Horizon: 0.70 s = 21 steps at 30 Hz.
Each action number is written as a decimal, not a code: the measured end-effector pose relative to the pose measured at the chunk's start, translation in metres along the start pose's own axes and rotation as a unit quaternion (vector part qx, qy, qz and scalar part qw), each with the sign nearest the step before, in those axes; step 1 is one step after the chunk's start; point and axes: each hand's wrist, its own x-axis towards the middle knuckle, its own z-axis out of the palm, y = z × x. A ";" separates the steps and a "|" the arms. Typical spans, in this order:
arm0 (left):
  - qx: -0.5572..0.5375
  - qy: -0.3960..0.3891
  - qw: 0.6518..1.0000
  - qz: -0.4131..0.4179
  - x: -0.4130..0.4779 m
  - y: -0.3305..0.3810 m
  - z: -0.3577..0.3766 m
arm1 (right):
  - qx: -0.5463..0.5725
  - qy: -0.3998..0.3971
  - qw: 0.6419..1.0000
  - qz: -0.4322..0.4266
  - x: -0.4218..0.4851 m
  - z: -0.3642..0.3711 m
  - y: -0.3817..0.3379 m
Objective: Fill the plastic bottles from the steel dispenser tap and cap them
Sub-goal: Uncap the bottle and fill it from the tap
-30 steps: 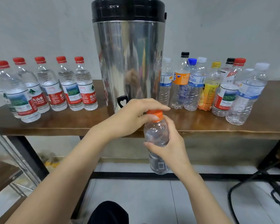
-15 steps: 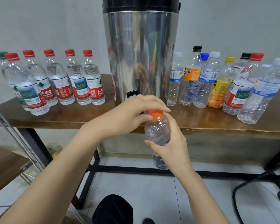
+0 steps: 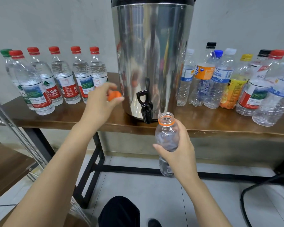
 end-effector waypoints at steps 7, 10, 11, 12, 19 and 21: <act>0.062 -0.116 0.986 -0.102 0.008 -0.073 0.067 | -0.015 -0.017 0.998 0.055 -0.002 0.018 0.026; 0.089 -0.121 0.985 -0.089 0.011 -0.080 0.076 | -0.021 -0.020 0.997 0.075 -0.002 0.025 0.033; 0.093 -0.125 0.984 -0.089 0.011 -0.080 0.077 | -0.019 -0.018 0.996 0.081 -0.002 0.027 0.035; 0.093 -0.124 0.984 -0.089 0.012 -0.079 0.075 | -0.019 -0.013 0.996 0.085 -0.002 0.030 0.036; -0.110 0.065 0.988 0.080 0.004 -0.001 0.021 | -0.052 -0.006 0.995 0.081 -0.003 0.046 0.031; -0.114 0.006 0.984 0.140 -0.001 0.024 0.010 | -0.075 -0.012 0.994 0.078 -0.003 0.050 0.028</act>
